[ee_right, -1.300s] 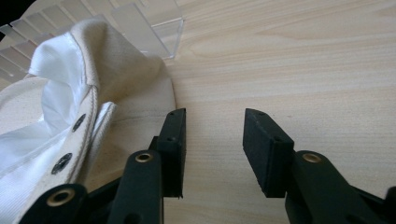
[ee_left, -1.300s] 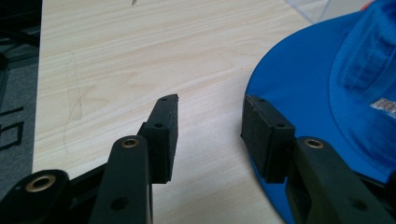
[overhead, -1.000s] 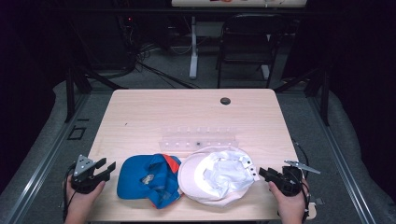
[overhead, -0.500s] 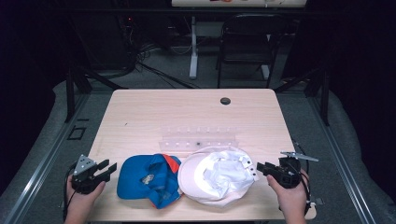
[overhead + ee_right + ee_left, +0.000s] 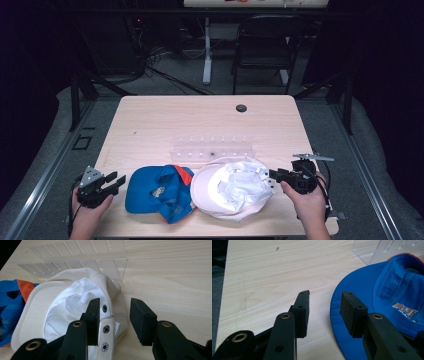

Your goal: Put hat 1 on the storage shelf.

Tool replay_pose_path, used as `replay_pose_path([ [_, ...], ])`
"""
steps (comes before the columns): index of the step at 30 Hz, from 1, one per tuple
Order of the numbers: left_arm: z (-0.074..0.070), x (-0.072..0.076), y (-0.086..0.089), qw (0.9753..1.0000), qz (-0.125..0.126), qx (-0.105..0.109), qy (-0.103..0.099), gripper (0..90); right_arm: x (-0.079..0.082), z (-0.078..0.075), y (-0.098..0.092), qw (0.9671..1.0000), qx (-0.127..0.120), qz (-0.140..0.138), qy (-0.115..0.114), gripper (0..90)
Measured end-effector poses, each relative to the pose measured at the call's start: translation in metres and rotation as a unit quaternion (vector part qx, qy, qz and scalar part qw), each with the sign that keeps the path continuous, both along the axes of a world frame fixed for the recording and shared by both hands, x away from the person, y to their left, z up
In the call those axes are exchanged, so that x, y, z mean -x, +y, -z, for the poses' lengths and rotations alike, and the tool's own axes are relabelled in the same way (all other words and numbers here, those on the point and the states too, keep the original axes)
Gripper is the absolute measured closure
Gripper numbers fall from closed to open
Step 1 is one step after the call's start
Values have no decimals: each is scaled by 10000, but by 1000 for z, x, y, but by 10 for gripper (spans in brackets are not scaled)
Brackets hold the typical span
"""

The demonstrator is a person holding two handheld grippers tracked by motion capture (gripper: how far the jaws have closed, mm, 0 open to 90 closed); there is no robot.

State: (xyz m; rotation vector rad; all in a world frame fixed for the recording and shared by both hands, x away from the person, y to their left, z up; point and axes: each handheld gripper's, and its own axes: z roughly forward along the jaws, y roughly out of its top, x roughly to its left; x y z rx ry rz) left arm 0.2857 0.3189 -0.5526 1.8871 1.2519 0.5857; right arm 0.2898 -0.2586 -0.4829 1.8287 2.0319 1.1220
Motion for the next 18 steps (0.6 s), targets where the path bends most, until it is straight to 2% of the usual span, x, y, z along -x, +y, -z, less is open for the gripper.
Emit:
replay_pose_path([
  [2,0,0,0,10000,10,13,-4,598,-4,-4,-1,9997,-144,-97,146,613],
  [6,0,0,0,10000,-4,20,-1,598,-10,-13,-1,9988,-190,-270,368,610],
  [8,0,0,0,10000,-6,14,-1,598,-16,-15,-1,9973,-341,-393,517,606],
  [10,0,0,0,10000,-10,29,5,597,-19,-17,0,9960,-382,-488,647,602],
  [15,0,0,0,10000,40,-25,45,596,-32,-10,4,9939,14,-630,905,584],
  [18,0,0,0,10000,38,-7,42,596,-36,-3,3,9921,33,-606,1100,572],
])
